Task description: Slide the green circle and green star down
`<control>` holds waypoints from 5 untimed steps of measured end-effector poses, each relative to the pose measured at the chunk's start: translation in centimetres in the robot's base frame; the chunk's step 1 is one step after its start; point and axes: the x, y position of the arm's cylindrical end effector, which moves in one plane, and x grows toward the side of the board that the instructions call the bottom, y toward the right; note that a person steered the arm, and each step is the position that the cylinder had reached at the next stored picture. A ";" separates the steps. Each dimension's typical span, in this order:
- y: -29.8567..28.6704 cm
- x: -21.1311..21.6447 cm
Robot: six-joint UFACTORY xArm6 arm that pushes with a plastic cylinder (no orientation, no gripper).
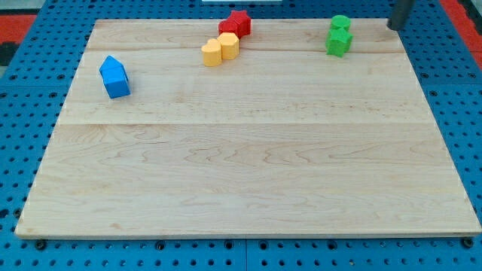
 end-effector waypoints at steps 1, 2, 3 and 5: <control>-5.7 -0.4; -8.6 1.4; -10.7 4.5; -14.6 5.6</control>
